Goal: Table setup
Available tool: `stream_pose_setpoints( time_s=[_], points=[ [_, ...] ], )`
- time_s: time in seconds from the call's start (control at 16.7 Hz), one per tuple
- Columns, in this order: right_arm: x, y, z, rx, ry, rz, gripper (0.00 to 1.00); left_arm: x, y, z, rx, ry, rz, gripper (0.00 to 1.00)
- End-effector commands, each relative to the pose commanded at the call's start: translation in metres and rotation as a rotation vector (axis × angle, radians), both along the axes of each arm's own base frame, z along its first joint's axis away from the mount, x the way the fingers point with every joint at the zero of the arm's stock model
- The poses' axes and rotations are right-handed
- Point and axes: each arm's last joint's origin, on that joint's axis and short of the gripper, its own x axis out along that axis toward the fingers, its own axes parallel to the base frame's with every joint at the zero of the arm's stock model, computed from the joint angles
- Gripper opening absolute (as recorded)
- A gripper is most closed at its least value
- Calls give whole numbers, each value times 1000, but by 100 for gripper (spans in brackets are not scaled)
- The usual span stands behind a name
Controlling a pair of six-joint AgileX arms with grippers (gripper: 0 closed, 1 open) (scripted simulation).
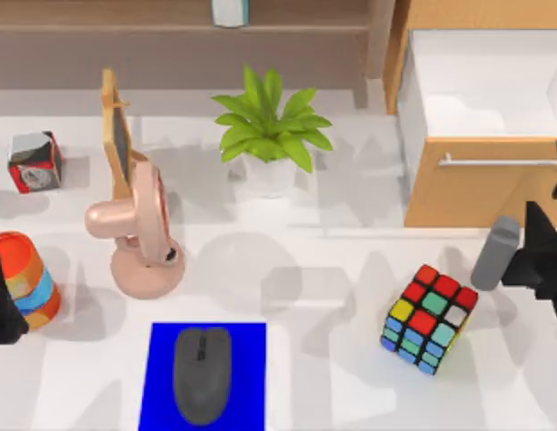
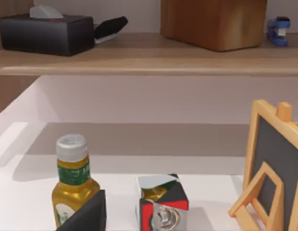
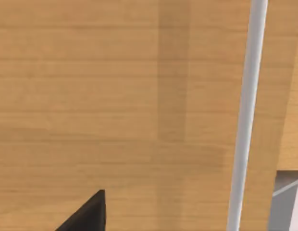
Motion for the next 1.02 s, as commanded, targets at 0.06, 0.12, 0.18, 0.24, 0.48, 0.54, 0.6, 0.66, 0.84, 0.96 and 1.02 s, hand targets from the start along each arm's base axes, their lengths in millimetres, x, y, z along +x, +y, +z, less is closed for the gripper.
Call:
stream_pose_setpoints(
  time_s=[0.06, 0.12, 0.18, 0.24, 0.48, 0.54, 0.6, 0.66, 0.84, 0.96, 1.02],
  points=[
    [0, 0, 0, 0, 0, 0, 100, 0, 0, 0, 0, 0, 0, 100],
    [0, 0, 0, 0, 0, 0, 100, 0, 0, 0, 0, 0, 0, 100],
    [0, 1, -1, -1, 5, 5, 100, 0, 0, 0, 0, 0, 0, 100],
    [1, 1, -1, 0, 2, 3, 100, 0, 0, 0, 0, 0, 0, 100],
    [19, -1, 1, 0, -1, 0, 100, 0, 0, 0, 0, 0, 0, 100],
    [23, -1, 1, 0, 0, 0, 100, 0, 0, 0, 0, 0, 0, 100],
    [25, 0, 0, 0, 0, 0, 100, 0, 0, 0, 0, 0, 0, 100],
    [25, 0, 0, 0, 0, 0, 100, 0, 0, 0, 0, 0, 0, 100],
    [25, 0, 0, 0, 0, 0, 92, 0, 0, 0, 0, 0, 0, 100],
    [25, 0, 0, 0, 0, 0, 77, 0, 0, 0, 0, 0, 0, 100],
    [25, 0, 0, 0, 0, 0, 70, 0, 0, 0, 0, 0, 0, 100]
  ],
)
